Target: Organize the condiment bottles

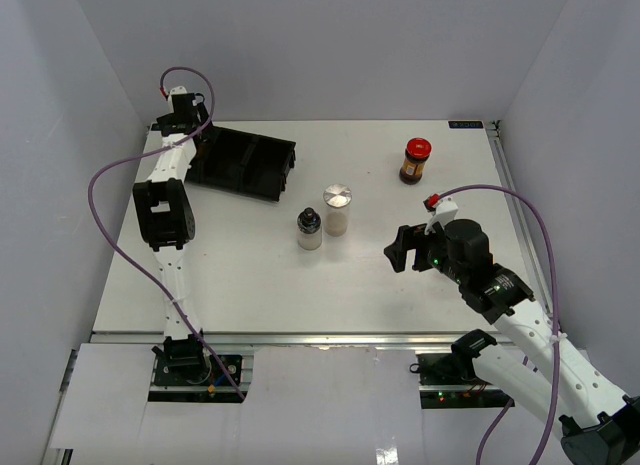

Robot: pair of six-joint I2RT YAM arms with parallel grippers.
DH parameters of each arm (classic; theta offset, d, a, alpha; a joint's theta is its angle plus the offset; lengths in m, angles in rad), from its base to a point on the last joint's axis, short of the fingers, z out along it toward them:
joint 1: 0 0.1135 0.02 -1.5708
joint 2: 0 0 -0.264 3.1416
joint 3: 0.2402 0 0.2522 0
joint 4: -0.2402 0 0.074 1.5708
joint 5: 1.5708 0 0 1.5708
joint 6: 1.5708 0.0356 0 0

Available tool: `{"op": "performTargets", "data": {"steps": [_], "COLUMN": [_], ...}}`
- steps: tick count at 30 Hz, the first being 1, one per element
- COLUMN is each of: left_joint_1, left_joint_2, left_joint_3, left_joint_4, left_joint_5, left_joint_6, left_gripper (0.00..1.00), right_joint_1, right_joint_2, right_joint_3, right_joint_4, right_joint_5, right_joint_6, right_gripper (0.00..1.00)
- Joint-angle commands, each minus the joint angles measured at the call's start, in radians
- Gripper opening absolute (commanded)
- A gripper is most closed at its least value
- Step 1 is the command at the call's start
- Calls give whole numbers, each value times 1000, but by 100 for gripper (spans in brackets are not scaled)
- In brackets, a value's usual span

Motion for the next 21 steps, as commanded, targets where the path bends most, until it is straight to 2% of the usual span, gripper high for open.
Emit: {"op": "performTargets", "data": {"steps": [1, 4, 11, 13, 16, 17, 21], "left_joint_1": [-2, -4, -29, -34, -69, -109, -341], "left_joint_2": [-137, -178, -433, -485, -573, -620, -809], "left_joint_3": [-5, -4, -124, -110, -213, -282, -543], "left_joint_4": [-20, -70, -116, -196, -241, -229, -160], "left_joint_5": [-3, -39, -69, -13, 235, 295, 374], "left_joint_6": [-15, -37, 1, -10, -27, -17, 9], "left_gripper": [98, 98, 98, 98, 98, 98, 98], "right_joint_1": [2, 2, 2, 1, 2, 2, 1], "right_joint_2": [8, 5, 0, -2, -9, -9, 5], "right_joint_3": [-3, 2, 25, 23, 17, 18, 29], "right_joint_4": [41, 33, 27, 28, 35, 38, 44], "right_joint_5": [-28, -24, -20, -11, 12, 15, -8], "right_joint_6": [-3, -5, -17, -16, -14, -15, -19], "right_gripper": [90, 90, 90, 90, 90, 90, 90]}}
